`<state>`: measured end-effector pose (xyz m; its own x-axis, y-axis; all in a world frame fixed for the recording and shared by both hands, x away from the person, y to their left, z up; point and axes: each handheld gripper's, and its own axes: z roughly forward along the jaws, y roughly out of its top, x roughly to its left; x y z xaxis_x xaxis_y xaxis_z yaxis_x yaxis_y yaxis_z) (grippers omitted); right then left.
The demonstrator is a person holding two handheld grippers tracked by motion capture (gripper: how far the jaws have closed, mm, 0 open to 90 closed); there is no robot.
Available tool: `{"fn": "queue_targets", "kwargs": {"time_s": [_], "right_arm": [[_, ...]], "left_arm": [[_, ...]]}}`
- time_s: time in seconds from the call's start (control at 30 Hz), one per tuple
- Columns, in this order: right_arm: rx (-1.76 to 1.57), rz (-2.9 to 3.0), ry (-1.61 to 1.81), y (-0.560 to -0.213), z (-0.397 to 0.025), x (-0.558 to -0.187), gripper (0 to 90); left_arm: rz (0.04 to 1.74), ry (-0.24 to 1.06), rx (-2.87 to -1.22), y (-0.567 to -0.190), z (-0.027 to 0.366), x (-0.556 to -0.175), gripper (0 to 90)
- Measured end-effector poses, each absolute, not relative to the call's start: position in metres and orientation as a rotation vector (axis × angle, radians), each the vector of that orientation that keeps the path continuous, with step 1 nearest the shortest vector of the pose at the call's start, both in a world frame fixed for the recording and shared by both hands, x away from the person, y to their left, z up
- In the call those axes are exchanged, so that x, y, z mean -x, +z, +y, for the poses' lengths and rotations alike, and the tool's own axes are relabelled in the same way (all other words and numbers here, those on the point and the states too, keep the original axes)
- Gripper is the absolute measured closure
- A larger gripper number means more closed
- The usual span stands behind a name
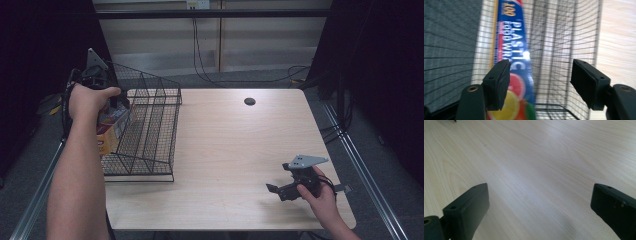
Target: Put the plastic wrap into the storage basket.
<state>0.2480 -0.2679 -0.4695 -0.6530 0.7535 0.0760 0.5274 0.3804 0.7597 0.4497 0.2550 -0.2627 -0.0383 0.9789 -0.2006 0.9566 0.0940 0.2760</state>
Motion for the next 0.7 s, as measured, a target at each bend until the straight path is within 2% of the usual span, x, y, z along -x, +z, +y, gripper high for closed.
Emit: {"fn": "queue_targets", "kwargs": {"time_s": [0.37,0.7], "right_arm": [[-1.140,2.353,1.145,-0.468,-0.272,-0.244,1.9],[-1.118,2.362,1.147,-0.468,-0.267,-0.245,1.9]], "left_arm": [[1.924,0.105,-1.952,-0.244,0.224,-0.439,27.5],[1.883,0.055,-1.938,-0.252,0.205,-0.434,26.1]]}}
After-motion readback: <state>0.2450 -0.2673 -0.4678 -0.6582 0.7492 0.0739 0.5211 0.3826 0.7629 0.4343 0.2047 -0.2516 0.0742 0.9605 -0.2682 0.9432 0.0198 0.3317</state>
